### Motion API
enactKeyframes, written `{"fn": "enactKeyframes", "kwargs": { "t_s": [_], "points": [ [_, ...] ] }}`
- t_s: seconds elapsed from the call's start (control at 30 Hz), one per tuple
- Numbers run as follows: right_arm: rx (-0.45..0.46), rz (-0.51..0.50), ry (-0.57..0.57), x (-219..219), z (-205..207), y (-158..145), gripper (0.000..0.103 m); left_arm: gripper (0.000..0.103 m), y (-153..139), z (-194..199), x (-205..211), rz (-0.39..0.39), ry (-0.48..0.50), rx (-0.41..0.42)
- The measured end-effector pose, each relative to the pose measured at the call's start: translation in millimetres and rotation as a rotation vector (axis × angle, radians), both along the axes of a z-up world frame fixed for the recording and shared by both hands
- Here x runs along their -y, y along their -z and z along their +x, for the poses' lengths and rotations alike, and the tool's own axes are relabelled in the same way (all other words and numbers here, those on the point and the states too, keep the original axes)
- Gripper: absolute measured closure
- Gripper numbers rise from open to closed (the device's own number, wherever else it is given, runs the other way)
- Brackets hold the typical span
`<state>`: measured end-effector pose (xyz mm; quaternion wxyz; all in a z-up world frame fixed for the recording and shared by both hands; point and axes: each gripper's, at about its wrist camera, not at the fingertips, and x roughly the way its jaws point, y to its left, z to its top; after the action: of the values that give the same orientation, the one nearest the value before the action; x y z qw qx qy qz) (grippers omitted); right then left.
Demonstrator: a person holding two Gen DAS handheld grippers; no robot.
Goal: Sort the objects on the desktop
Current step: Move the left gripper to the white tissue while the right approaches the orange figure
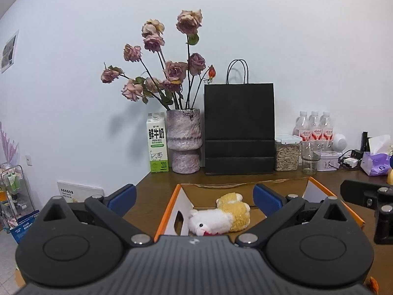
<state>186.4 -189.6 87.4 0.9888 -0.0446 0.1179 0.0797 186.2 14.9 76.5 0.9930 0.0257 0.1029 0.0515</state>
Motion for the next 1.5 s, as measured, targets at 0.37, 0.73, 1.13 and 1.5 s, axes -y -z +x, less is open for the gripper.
{"fn": "enactKeyframes", "kwargs": {
  "t_s": [0.37, 0.73, 1.13, 1.5],
  "points": [
    [-0.048, 0.018, 0.002, 10.7, -55.5, 25.6, 0.000, 0.000, 15.2, -60.3, -25.9, -0.005, -0.036, 0.009],
    [-0.169, -0.001, 0.053, 29.9, -99.2, 88.0, 0.000, 0.000, 64.8, -111.7, -50.8, 0.090, -0.121, -0.094],
    [-0.262, 0.070, 0.148, 57.5, -80.9, 126.2, 0.003, 0.000, 84.6, -102.8, -75.9, 0.009, -0.146, -0.179],
    [-0.313, 0.061, 0.150, 58.1, -51.6, 135.0, 0.008, 0.000, 96.4, -67.2, -84.3, -0.002, -0.154, -0.251]
  ]
}}
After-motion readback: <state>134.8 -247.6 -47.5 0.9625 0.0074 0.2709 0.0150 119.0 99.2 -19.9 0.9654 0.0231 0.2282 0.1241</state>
